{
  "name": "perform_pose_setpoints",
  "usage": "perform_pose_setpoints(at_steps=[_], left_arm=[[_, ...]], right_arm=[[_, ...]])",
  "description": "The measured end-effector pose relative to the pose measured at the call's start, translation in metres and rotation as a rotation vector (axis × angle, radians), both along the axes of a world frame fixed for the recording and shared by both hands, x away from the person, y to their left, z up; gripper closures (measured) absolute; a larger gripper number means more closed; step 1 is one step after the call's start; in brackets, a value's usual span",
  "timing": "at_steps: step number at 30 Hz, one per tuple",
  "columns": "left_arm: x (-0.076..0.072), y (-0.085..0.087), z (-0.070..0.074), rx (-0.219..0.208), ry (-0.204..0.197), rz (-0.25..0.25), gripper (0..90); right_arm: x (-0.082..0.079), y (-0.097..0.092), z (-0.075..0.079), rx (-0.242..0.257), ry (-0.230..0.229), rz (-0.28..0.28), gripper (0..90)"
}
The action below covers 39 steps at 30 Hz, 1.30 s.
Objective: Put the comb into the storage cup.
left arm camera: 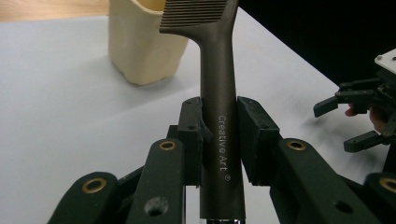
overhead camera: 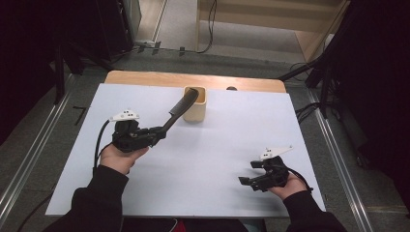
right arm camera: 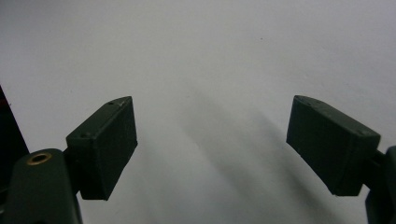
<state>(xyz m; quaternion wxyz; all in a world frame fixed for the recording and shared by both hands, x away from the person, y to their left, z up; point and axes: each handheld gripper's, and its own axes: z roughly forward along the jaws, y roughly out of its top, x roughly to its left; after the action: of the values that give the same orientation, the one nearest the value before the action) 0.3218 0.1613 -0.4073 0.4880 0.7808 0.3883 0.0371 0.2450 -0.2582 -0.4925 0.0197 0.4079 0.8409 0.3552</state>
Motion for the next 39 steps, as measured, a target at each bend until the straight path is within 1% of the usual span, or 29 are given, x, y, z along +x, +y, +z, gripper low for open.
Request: perform_pose_setpoints(at_steps=[6,12,15,20,23,25,29,33,35,39], left_arm=[[0.004,-0.017,-0.002,-0.008,0.008,-0.029,73.1],[0.009,-0.034,-0.007,-0.014,0.031,-0.050,73.1],[0.010,-0.043,-0.010,-0.027,0.045,-0.064,73.0],[0.013,-0.059,-0.014,-0.039,0.058,-0.082,73.1],[0.014,-0.069,-0.017,-0.045,0.061,-0.081,73.1],[0.013,-0.076,-0.019,-0.053,0.058,-0.079,73.1],[0.013,-0.090,-0.023,-0.062,0.059,-0.081,73.1],[0.013,-0.103,-0.028,-0.074,0.057,-0.062,73.0],[0.013,-0.109,-0.031,-0.078,0.050,-0.052,73.0],[0.011,-0.120,-0.035,-0.073,0.033,-0.047,73.0]], right_arm=[[0.000,-0.001,0.001,0.000,-0.004,-0.007,14.6],[0.000,-0.002,0.002,0.009,-0.008,-0.018,14.6],[0.000,-0.002,0.002,0.010,-0.012,-0.021,14.6],[0.000,-0.003,0.004,0.016,-0.014,-0.032,14.6],[0.000,-0.004,0.004,0.019,-0.015,-0.040,14.6],[0.000,-0.005,0.005,0.030,-0.016,-0.051,14.6],[0.001,-0.008,0.008,0.051,-0.023,-0.088,14.6],[0.001,-0.009,0.010,0.057,-0.034,-0.102,14.6],[0.001,-0.010,0.012,0.060,-0.034,-0.113,14.5],[0.001,-0.009,0.015,0.071,-0.044,-0.133,14.6]])
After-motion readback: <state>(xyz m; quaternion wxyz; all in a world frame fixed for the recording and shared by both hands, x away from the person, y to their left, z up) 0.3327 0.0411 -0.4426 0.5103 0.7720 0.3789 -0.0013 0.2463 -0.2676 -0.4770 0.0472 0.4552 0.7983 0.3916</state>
